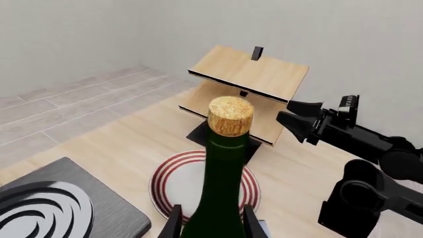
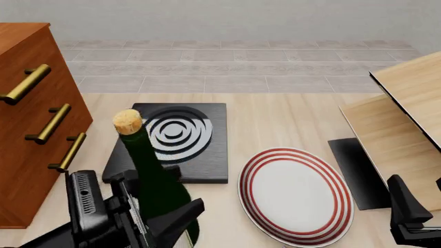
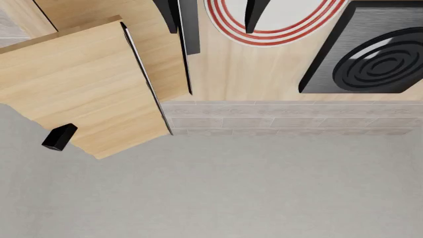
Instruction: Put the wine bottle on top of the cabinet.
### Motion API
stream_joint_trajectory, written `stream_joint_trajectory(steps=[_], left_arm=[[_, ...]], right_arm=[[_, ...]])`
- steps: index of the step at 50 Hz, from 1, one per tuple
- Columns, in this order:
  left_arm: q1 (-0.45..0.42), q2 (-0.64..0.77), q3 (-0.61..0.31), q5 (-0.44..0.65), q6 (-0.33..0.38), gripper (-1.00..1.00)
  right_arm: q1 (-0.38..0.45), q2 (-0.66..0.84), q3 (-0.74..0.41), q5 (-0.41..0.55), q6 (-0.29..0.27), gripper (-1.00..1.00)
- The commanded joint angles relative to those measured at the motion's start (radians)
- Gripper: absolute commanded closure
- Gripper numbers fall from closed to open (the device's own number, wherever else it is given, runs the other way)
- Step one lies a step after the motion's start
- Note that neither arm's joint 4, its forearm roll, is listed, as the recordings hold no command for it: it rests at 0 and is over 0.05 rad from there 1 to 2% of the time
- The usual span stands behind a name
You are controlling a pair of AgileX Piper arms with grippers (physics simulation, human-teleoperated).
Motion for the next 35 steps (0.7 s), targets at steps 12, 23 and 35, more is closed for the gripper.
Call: stream_joint_trajectory(steps=[12,23,35], left_arm=[[0.087,-0.223,-0.046,0.196,0.061,1.0],[0.127,-0.282,-0.031,0.227,0.073,1.0],[0.191,-0.366,-0.052,0.324,0.11,1.0]], right_arm=[[0.0,0.0,0.0,0.0,0.0,-1.0],[0.0,0.0,0.0,0.0,0.0,-1.0],[0.0,0.0,0.0,0.0,0.0,-1.0]])
